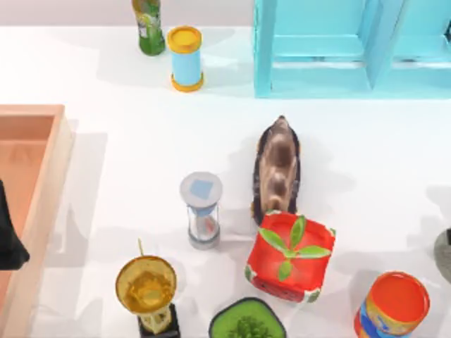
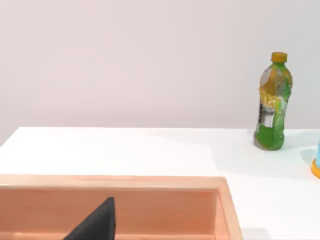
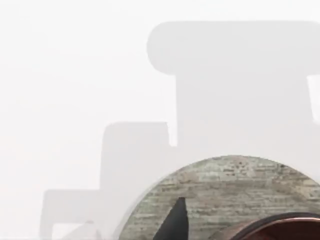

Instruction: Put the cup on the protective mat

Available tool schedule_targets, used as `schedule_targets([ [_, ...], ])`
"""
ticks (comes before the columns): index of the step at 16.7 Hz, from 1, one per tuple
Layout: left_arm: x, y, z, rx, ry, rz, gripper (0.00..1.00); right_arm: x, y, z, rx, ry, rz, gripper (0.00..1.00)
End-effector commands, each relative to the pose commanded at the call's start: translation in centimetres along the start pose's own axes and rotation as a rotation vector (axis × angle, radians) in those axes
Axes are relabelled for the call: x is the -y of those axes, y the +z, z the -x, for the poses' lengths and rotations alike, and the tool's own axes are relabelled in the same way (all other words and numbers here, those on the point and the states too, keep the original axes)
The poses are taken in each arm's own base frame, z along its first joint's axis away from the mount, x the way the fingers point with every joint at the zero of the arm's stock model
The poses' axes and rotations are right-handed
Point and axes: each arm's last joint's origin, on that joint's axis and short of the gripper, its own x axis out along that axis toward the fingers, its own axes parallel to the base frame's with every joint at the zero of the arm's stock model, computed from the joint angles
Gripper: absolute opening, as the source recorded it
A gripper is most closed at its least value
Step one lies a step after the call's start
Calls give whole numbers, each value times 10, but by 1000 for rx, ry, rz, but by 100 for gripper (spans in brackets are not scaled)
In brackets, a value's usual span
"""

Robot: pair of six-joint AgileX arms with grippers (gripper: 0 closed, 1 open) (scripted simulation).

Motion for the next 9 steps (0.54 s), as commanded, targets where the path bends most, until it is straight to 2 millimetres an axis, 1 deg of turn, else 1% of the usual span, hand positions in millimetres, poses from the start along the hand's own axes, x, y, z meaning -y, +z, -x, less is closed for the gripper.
schedule_targets([
  [3, 0, 0, 0, 0, 0, 0, 100, 0, 0, 0, 0, 0, 0, 98],
  [4, 0, 0, 0, 0, 0, 0, 100, 0, 0, 0, 0, 0, 0, 100],
  [9, 0, 0, 0, 0, 0, 0, 100, 0, 0, 0, 0, 0, 0, 100],
])
